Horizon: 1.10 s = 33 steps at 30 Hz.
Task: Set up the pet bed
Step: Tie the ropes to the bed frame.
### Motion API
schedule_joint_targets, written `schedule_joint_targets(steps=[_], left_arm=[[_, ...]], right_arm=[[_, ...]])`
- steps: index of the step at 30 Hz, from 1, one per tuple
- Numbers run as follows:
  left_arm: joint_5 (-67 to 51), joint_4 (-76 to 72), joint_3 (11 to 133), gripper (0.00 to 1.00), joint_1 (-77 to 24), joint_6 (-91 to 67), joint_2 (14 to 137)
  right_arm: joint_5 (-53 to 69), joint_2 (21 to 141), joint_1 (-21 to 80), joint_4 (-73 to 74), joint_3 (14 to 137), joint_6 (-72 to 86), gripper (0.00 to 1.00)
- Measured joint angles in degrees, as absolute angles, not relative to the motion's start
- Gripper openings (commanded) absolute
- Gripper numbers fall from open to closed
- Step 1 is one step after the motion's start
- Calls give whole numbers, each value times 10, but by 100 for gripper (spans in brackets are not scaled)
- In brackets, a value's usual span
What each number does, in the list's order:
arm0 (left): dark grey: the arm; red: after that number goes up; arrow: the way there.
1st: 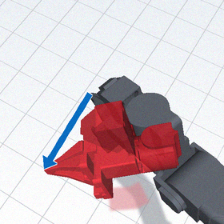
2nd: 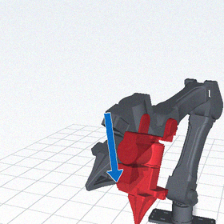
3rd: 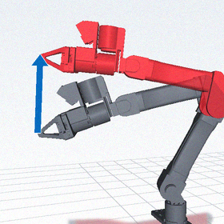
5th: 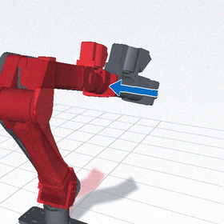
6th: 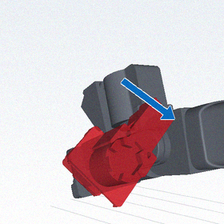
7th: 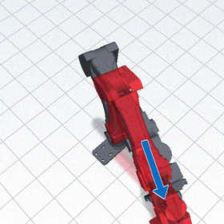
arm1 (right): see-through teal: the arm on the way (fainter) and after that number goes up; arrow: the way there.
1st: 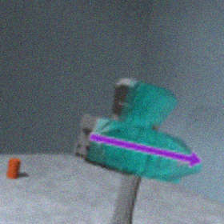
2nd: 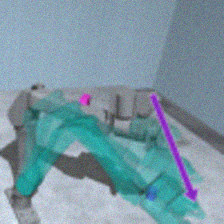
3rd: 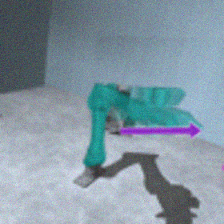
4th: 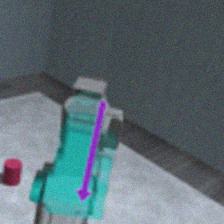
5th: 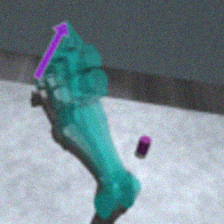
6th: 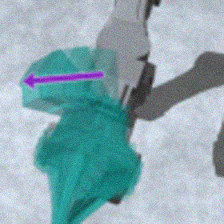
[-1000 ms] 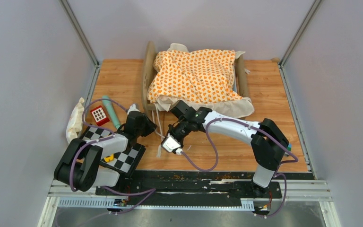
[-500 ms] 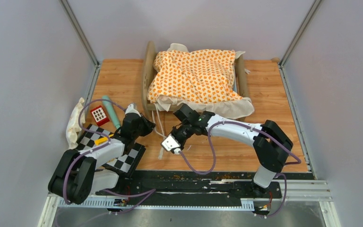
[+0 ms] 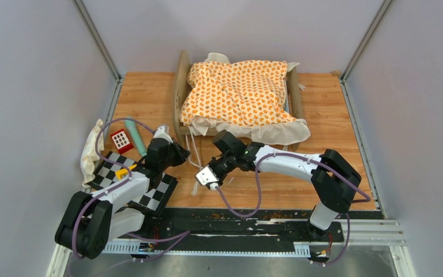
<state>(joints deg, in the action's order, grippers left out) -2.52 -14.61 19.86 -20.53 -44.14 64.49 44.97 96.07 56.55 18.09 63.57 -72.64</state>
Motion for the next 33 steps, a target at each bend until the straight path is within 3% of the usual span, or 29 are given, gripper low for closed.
schedule_joint_targets(steps=[19, 33], left_arm=[[-40, -126, 199, 0, -206, -425, 611], [-28, -98, 199, 0, -206, -424, 569]], right_arm=[[371, 984, 566, 27, 636, -479, 0], [209, 1021, 566, 55, 683, -302, 0]])
